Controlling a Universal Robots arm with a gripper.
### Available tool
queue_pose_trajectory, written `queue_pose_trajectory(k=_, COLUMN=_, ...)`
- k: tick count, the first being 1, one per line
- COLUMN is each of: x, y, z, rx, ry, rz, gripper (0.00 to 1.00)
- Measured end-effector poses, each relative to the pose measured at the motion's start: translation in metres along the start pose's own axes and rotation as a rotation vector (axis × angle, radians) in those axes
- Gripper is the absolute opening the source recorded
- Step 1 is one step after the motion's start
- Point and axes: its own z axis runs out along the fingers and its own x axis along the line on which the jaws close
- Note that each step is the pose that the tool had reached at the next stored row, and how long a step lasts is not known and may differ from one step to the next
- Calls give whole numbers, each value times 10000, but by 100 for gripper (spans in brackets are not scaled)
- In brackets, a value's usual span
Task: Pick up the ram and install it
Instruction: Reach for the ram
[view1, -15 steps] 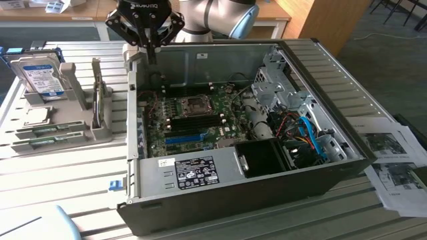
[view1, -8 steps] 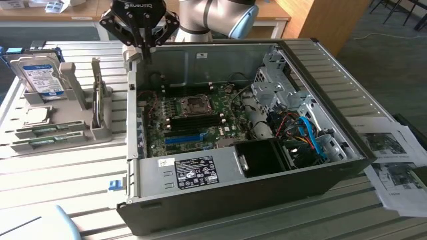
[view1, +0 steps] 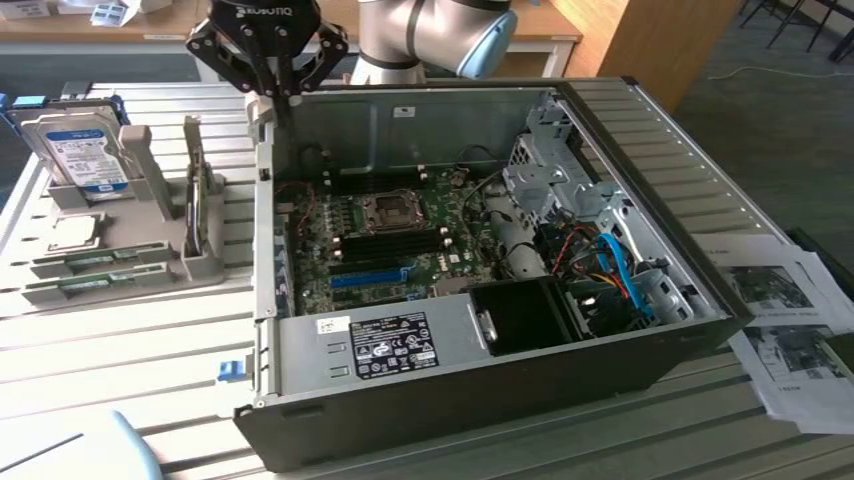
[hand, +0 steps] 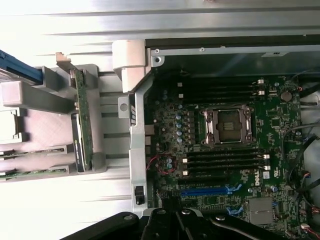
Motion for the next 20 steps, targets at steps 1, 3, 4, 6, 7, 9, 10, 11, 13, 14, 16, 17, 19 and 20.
queue_pose_trajectory(k=1, x=12, y=-1, z=0, rx=0, ry=0, rz=0, gripper=9)
queue_pose_trajectory(k=3, x=37, y=-3, z=-1, rx=0, ry=0, rz=1, gripper=9)
queue_pose_trajectory(k=4, x=51, y=-4, z=-2, rx=1, ry=1, rz=1, gripper=9)
queue_pose_trajectory(k=6, x=76, y=-5, z=-2, rx=1, ry=1, rz=1, gripper=9)
queue_pose_trajectory(k=7, x=88, y=-6, z=-2, rx=1, ry=2, rz=1, gripper=9)
queue_pose_trajectory(k=9, x=113, y=-8, z=-3, rx=0, ry=2, rz=1, gripper=9)
queue_pose_trajectory(k=10, x=126, y=-9, z=-4, rx=1, ry=3, rz=0, gripper=9)
queue_pose_trajectory(k=11, x=139, y=-10, z=-4, rx=1, ry=3, rz=1, gripper=9)
queue_pose_trajectory(k=13, x=166, y=-12, z=-4, rx=0, ry=3, rz=1, gripper=9)
queue_pose_trajectory(k=14, x=179, y=-13, z=-4, rx=0, ry=3, rz=0, gripper=9)
queue_pose_trajectory(k=16, x=209, y=-16, z=-5, rx=0, ry=3, rz=0, gripper=9)
queue_pose_trajectory(k=17, x=226, y=-17, z=-6, rx=1, ry=4, rz=1, gripper=9)
queue_pose_trajectory(k=19, x=260, y=-19, z=-7, rx=0, ry=3, rz=1, gripper=9)
queue_pose_trajectory(k=20, x=278, y=-21, z=-7, rx=0, ry=4, rz=1, gripper=9)
